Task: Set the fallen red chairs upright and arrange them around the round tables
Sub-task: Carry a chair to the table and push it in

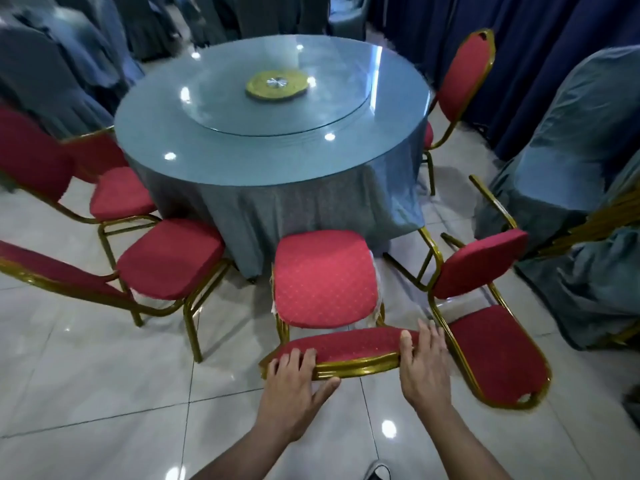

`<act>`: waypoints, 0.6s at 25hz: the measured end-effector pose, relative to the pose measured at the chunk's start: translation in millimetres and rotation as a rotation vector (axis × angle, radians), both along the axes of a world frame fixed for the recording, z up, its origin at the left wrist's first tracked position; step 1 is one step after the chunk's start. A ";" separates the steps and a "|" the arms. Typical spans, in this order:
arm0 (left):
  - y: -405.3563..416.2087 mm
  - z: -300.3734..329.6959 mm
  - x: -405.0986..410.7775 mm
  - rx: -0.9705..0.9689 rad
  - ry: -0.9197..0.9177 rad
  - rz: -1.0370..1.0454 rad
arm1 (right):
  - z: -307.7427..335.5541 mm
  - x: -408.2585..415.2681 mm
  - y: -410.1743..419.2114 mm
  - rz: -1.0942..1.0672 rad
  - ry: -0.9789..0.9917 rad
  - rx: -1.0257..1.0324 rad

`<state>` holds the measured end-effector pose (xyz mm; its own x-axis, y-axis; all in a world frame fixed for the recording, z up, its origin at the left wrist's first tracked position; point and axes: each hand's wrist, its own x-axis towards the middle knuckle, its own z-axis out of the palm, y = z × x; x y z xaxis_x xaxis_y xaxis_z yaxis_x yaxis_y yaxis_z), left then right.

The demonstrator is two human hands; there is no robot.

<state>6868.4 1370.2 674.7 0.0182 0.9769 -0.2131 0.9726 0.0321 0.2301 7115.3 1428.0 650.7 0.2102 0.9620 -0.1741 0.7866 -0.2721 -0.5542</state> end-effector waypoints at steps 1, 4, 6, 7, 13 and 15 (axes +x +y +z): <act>4.1 0.5 1.3 0.002 -0.006 0.017 | 1.3 -1.1 7.8 0.002 0.019 0.008; 25.0 6.2 5.0 0.020 0.002 0.069 | 10.8 -1.6 42.6 0.079 0.020 -0.001; 42.5 10.8 0.3 0.059 -0.026 0.134 | 18.5 -6.3 69.0 0.143 -0.006 -0.007; 53.9 12.3 -5.7 0.081 -0.042 0.184 | 20.4 -12.6 81.5 0.179 -0.009 0.001; 124.9 24.6 -64.8 0.045 -0.112 0.339 | 22.6 -57.8 140.4 0.350 0.084 -0.052; 131.4 25.5 -70.8 0.042 -0.105 0.335 | 21.7 -65.4 146.5 0.355 0.097 -0.041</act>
